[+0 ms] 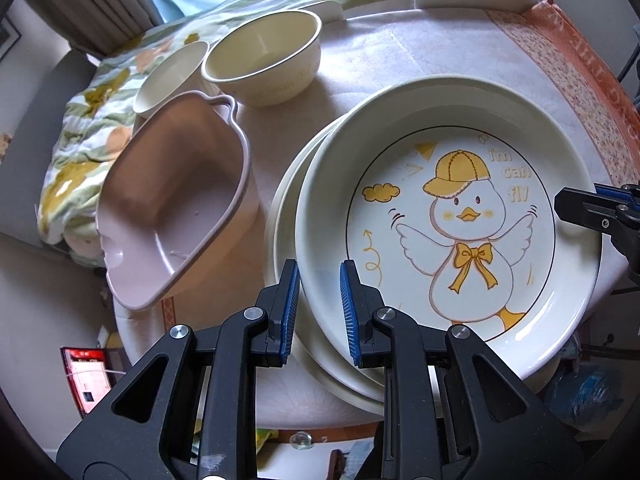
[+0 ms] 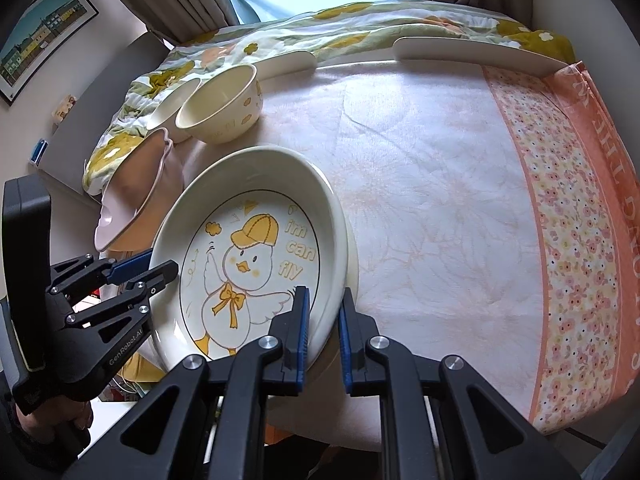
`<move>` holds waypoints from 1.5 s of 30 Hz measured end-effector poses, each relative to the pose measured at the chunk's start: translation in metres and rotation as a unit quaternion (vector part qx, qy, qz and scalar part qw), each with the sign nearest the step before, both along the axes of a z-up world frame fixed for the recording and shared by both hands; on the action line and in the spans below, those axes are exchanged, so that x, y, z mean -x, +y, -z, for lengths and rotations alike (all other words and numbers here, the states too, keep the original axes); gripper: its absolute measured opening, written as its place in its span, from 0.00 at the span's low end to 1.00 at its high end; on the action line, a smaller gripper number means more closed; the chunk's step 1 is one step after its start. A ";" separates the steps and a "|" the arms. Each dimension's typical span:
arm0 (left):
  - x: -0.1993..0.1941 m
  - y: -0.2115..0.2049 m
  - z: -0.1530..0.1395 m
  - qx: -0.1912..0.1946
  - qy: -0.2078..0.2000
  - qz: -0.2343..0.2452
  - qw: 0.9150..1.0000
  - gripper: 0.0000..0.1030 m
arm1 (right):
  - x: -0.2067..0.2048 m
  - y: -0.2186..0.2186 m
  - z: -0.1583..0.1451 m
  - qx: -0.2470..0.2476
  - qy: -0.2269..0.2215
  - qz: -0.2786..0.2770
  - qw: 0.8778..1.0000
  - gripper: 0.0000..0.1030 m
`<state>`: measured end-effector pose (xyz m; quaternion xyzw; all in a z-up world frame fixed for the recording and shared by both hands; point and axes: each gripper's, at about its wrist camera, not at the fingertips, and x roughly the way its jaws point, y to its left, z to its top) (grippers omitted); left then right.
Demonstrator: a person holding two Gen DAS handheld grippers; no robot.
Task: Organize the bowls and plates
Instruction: 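Lower the duck-print plate onto the stack and open the left gripper, then reach the left gripper to the pink basin rim and close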
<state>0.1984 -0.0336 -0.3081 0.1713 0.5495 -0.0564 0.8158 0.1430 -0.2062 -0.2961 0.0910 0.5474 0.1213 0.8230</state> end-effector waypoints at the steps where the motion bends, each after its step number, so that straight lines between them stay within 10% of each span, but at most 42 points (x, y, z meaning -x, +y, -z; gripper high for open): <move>1: 0.000 -0.001 0.000 -0.004 -0.001 -0.001 1.000 0.18 | 0.001 0.000 0.000 0.000 -0.003 0.001 1.000 0.12; 16: 0.005 -0.004 -0.003 -0.046 -0.026 -0.002 0.999 0.18 | -0.001 0.003 0.001 0.020 -0.013 0.000 1.000 0.12; 36: -0.005 0.009 -0.022 0.012 -0.019 -0.040 0.999 0.18 | -0.004 0.000 -0.016 0.014 -0.034 -0.013 0.999 0.12; 37: -0.005 0.010 -0.027 0.018 -0.022 -0.044 0.999 0.21 | -0.006 0.000 -0.019 0.009 -0.033 -0.018 0.999 0.12; 40: -0.005 0.014 -0.043 0.036 -0.036 -0.054 0.997 0.88 | -0.008 -0.001 -0.027 0.003 -0.038 -0.023 0.999 0.13; 41: -0.003 0.017 -0.052 0.046 -0.051 -0.057 0.996 1.00 | -0.008 -0.002 -0.032 0.003 -0.044 -0.025 0.999 0.17; 45: 0.003 0.028 -0.082 0.083 -0.077 -0.067 0.991 1.00 | -0.012 -0.005 -0.051 -0.006 -0.076 -0.040 0.996 1.00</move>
